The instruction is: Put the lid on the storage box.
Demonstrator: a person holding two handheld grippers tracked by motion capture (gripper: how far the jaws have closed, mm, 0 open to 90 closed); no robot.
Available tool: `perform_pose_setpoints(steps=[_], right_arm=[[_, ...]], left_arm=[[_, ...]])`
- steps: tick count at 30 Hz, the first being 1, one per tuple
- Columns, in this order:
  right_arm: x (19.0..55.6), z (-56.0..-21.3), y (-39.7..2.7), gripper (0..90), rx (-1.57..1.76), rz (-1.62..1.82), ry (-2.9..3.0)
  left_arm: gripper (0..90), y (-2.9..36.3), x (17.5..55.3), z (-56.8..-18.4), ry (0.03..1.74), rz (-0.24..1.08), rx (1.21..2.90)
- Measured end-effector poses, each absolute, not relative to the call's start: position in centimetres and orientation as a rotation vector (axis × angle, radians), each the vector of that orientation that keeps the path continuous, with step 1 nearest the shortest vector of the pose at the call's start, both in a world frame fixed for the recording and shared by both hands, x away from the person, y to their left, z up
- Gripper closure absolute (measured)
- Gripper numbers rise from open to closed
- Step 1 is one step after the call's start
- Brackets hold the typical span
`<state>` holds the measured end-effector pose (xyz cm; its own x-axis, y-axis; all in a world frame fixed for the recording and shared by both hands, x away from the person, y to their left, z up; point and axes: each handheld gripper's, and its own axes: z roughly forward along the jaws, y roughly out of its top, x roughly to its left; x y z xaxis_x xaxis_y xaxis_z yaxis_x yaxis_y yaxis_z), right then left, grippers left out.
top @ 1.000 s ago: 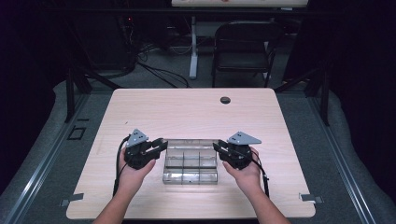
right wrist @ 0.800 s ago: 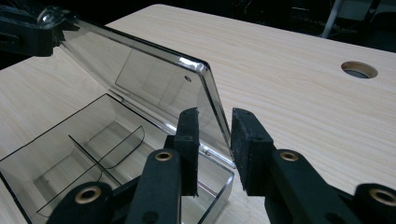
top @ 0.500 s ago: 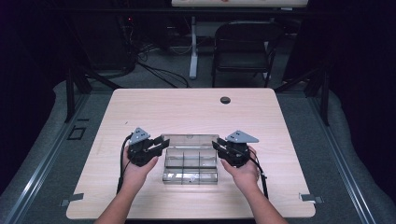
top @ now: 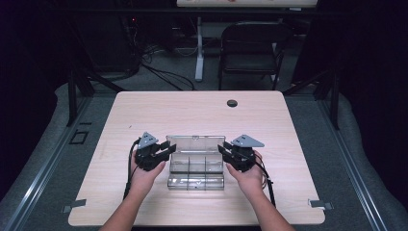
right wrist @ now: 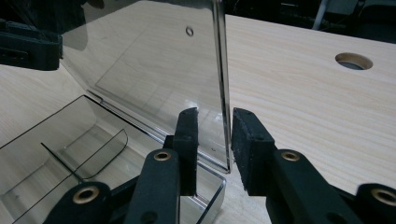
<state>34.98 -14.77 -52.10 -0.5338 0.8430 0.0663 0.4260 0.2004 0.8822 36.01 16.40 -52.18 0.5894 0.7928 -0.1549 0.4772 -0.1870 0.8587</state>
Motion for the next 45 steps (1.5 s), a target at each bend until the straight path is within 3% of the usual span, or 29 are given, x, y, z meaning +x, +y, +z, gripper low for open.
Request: perform_pose_setpoints(steps=[45], right_arm=[[37.4,-53.7,-14.4,72.4,1.264,1.308,2.013]], left_arm=[[72.5,16.1,38.3,-53.7,1.102,0.361,1.851]])
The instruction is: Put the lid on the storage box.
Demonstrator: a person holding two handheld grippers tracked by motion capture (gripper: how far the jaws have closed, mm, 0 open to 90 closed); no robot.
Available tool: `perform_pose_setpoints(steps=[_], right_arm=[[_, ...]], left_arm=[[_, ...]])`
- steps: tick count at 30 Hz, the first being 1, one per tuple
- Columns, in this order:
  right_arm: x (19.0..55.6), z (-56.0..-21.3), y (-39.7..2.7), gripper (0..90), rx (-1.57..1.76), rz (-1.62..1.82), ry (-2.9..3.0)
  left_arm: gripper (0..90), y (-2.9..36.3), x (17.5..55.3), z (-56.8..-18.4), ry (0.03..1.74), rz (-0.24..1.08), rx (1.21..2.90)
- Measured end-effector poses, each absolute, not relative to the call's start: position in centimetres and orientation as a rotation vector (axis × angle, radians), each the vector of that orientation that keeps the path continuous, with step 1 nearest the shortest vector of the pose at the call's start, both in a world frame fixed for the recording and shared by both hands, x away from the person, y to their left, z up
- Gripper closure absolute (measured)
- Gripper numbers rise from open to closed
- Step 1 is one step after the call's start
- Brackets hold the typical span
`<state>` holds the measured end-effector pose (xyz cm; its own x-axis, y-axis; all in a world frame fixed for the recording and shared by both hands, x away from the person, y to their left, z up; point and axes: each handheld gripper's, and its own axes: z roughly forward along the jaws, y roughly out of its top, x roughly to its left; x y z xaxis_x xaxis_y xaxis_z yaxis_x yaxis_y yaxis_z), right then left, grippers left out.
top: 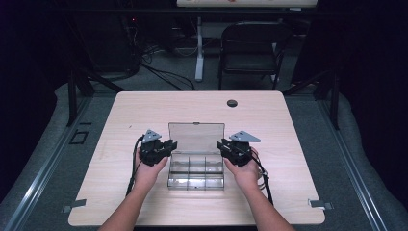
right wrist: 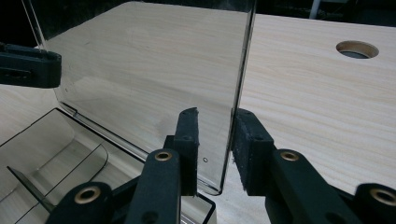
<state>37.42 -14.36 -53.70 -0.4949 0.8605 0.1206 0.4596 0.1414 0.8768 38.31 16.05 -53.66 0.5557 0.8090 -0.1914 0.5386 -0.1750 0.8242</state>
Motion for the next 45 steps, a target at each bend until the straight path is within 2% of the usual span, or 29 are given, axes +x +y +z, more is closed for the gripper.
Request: perform_pose_setpoints(steps=[17,45], right_arm=[[38.0,-53.9,-14.6,73.4,1.320,1.317,2.018],[39.6,-54.6,-15.1,72.8,1.529,1.372,2.036]], left_arm=[[74.8,16.1,38.7,-53.9,1.138,0.319,1.830],[76.8,16.8,40.1,-54.9,1.255,0.142,1.743]])
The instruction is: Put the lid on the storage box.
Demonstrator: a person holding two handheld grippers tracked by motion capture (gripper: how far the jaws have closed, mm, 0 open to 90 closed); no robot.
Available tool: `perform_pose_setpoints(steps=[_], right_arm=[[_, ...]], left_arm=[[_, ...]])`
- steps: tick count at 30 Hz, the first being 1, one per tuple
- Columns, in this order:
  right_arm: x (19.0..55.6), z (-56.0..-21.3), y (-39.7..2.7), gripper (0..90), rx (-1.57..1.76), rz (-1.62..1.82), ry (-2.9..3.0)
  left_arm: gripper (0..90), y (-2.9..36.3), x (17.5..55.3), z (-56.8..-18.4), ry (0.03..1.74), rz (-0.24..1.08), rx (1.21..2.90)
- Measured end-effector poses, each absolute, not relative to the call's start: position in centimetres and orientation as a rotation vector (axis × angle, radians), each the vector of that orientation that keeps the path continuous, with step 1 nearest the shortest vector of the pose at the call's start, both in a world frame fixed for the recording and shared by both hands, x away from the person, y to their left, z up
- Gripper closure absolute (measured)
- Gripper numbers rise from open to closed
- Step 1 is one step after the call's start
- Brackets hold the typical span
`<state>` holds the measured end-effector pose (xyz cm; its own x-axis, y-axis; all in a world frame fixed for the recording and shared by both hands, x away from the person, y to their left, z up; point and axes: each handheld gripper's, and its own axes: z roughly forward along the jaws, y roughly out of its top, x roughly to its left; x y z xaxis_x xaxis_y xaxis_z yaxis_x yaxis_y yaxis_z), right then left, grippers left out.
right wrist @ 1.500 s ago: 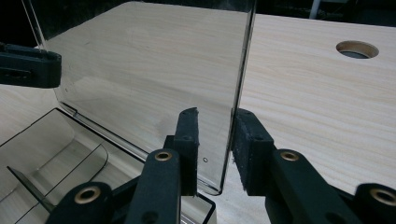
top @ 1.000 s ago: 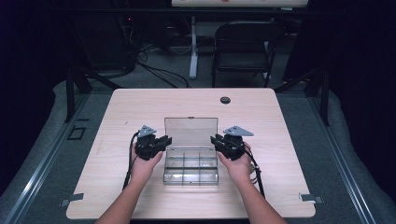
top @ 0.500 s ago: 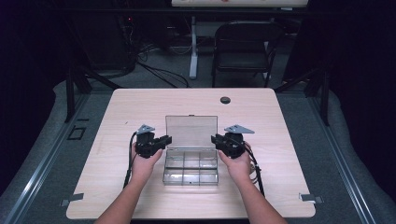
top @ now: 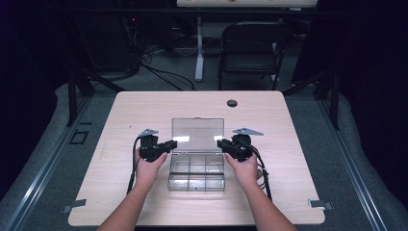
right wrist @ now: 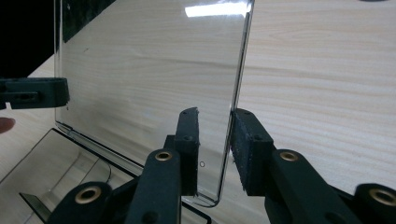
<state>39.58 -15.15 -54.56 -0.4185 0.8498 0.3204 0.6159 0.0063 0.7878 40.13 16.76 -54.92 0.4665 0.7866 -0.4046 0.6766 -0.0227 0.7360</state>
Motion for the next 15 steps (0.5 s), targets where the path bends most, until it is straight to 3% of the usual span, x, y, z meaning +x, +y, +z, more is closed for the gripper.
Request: perform_pose_setpoints(steps=[15], right_arm=[[40.21,-55.06,-15.50,73.1,1.641,1.415,2.024]], left_arm=[[76.3,17.27,40.77,-55.57,1.309,0.028,1.685]])
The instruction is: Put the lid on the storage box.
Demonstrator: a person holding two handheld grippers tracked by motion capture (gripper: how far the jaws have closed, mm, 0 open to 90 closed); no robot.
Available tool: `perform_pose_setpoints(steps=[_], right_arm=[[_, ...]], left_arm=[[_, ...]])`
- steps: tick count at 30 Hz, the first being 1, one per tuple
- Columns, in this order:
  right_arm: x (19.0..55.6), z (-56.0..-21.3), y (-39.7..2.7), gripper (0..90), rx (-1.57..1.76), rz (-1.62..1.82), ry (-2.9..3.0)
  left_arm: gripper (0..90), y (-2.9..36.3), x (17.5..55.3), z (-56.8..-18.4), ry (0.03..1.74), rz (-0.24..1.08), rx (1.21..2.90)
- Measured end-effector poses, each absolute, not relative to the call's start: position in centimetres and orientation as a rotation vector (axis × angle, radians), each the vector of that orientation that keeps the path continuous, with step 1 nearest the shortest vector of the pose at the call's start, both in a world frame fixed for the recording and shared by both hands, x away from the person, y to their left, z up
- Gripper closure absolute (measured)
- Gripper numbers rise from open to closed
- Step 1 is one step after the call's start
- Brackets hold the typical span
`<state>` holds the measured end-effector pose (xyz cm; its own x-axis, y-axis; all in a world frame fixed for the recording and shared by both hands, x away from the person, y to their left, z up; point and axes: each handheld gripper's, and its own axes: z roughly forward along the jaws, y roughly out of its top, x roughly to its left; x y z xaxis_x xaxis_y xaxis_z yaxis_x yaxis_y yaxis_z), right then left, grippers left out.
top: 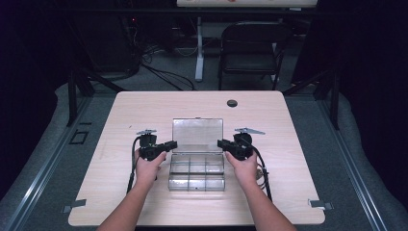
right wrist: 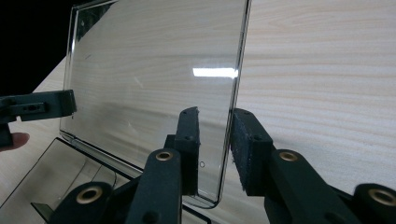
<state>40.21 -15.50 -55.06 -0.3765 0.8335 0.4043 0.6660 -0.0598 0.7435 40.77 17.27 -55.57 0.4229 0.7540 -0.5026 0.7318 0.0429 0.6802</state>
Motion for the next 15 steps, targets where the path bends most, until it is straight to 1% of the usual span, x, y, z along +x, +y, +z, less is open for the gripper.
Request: perform_pose_setpoints(steps=[15], right_arm=[[40.62,-55.45,-15.75,72.9,1.743,1.440,2.013]], left_arm=[[75.1,17.51,41.11,-56.15,1.343,-0.036,1.640]])
